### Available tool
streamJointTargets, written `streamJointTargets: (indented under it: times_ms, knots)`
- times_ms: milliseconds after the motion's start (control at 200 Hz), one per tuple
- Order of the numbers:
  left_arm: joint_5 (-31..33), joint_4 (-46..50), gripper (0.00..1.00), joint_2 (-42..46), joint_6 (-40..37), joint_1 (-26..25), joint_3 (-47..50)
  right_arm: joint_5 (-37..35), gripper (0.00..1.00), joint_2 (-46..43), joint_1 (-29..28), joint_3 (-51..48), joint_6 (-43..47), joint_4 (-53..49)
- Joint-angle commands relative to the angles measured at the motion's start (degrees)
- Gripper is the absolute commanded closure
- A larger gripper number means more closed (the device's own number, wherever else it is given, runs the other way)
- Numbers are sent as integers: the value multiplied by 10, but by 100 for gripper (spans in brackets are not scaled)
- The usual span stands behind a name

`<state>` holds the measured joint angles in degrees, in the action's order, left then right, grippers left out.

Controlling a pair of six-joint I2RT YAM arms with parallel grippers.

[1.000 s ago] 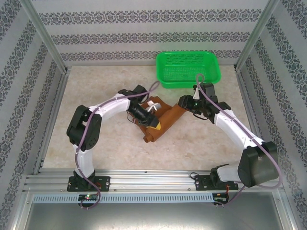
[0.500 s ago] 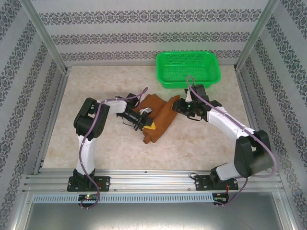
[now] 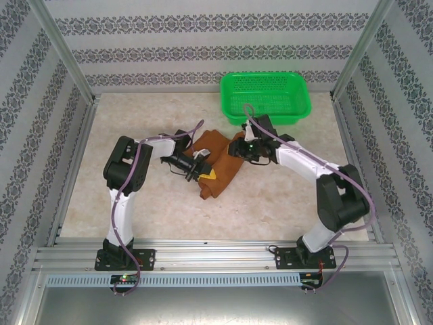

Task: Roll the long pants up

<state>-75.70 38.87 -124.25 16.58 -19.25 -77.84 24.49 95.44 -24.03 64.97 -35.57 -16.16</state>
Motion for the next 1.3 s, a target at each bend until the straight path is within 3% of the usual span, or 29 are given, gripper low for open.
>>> streamJointTargets:
  times_ms: [0, 100, 270, 365, 490, 500, 520, 555, 739, 924, 1059, 1174, 1274, 1289, 1299]
  knots:
    - [83, 33, 100, -21, -36, 9, -6, 28, 77, 60, -11, 33, 5, 18]
    - [106, 47, 94, 9, -55, 4, -8, 41, 90, 142, -10, 68, 3, 21]
    - [183, 58, 66, 92, -86, -3, -3, 45, 96, 259, -12, 112, -13, 14]
    - [257, 65, 63, 158, -91, -5, -3, 47, 97, 286, -15, 116, -20, 9]
    - [414, 71, 59, 254, -100, -21, 4, 38, 97, 279, -18, 96, -25, 6]
    - [426, 71, 58, 261, -101, -24, 5, 35, 97, 277, -18, 95, -25, 4]
    - [451, 68, 47, 277, -104, -32, 8, 32, 97, 275, -19, 92, -26, -3]
    - [489, 62, 45, 301, -111, -49, 17, 29, 97, 270, -19, 86, -28, -10]
    - [735, 28, 48, 350, -156, -196, 51, 23, 97, 240, -19, 43, -42, -15]
    - [781, 6, 50, 262, -149, -216, 61, 22, 97, 216, -16, -1, -51, 2]
    - [794, 26, 52, 152, -113, -189, 25, 19, 97, 183, -11, -48, -59, 19]
    - [789, 50, 73, 80, -92, -179, -12, 19, 97, 158, -7, -78, -61, 24]
    - [824, 35, 91, 97, -73, -181, -3, 18, 97, 147, -3, -87, -57, 21]
    - [829, 30, 100, 105, -71, -181, 2, 18, 97, 146, -2, -87, -57, 21]
    - [833, 27, 100, 110, -68, -182, 6, 18, 97, 145, -1, -87, -56, 20]
